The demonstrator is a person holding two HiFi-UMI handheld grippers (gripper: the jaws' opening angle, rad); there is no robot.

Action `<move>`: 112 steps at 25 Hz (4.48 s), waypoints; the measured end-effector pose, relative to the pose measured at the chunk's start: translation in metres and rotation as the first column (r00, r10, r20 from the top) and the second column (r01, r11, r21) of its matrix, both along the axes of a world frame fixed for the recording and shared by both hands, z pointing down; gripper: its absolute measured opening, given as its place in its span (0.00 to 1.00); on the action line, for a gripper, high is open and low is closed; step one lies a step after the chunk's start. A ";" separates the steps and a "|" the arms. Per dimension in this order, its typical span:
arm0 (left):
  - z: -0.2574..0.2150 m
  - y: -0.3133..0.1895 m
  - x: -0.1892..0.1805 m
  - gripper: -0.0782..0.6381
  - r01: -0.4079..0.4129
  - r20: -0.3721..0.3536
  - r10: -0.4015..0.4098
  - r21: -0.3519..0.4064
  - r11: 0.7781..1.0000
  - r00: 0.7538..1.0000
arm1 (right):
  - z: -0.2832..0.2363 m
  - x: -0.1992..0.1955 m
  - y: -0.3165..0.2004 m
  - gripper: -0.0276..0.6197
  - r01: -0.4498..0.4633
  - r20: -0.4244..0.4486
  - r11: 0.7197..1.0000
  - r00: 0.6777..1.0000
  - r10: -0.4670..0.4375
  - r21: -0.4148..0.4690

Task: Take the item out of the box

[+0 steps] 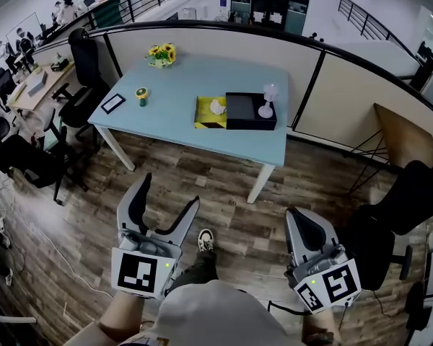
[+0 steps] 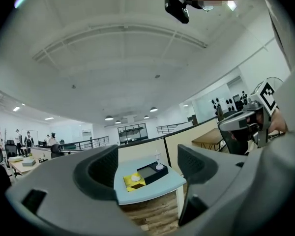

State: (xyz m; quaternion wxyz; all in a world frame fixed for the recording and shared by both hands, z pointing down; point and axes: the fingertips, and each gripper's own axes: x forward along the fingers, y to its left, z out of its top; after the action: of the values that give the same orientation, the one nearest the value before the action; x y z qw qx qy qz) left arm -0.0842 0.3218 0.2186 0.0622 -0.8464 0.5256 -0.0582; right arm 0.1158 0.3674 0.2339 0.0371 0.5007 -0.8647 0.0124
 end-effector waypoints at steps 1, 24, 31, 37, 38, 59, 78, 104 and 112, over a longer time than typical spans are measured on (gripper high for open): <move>0.002 -0.012 -0.003 0.62 0.004 0.000 -0.004 -0.006 1.000 1.000 | 0.002 -0.002 -0.012 0.05 0.000 -0.004 1.000 1.000 0.000 -0.006; 0.037 -0.306 -0.069 0.62 -0.044 0.016 0.045 -0.084 0.996 0.999 | 0.033 -0.080 -0.307 0.05 -0.006 -0.057 0.994 0.998 0.000 -0.112; 0.052 -0.350 -0.068 0.62 -0.055 0.026 0.058 -0.106 0.993 0.998 | 0.052 -0.077 -0.351 0.05 -0.021 -0.066 0.990 0.998 0.012 -0.142; 0.062 -0.399 -0.054 0.62 -0.053 0.043 0.059 -0.127 0.991 0.997 | 0.065 -0.060 -0.400 0.05 -0.027 -0.059 0.986 0.998 0.017 -0.166; 0.064 -0.409 -0.051 0.62 -0.052 0.051 0.059 -0.130 0.990 0.997 | 0.067 -0.057 -0.410 0.05 -0.024 -0.057 0.985 0.998 0.014 -0.173; 0.179 -0.597 0.031 0.62 0.052 0.196 0.026 -0.381 0.923 0.980 | 0.176 -0.027 -0.613 0.05 0.131 -0.051 0.922 0.986 -0.160 -0.365; 0.316 -0.633 0.049 0.62 0.077 0.292 0.138 -0.618 0.782 0.946 | 0.280 -0.044 -0.638 0.05 0.118 -0.070 0.839 0.981 -0.183 -0.531; 0.477 -0.650 0.077 0.52 0.011 0.226 0.358 -0.857 0.514 0.906 | 0.347 -0.053 -0.655 0.05 -0.025 -0.074 0.747 0.997 -0.032 -0.664; 0.487 -0.650 0.081 0.38 0.013 0.275 0.421 -0.849 0.528 0.864 | 0.348 -0.048 -0.656 0.05 -0.033 -0.072 0.747 0.997 -0.019 -0.664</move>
State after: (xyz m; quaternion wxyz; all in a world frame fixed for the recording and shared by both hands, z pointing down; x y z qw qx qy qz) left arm -0.0037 -0.3285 0.7052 -0.2172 -0.7932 0.2989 -0.4840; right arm 0.0676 -0.2882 0.5819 0.2449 0.4581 -0.7998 0.3009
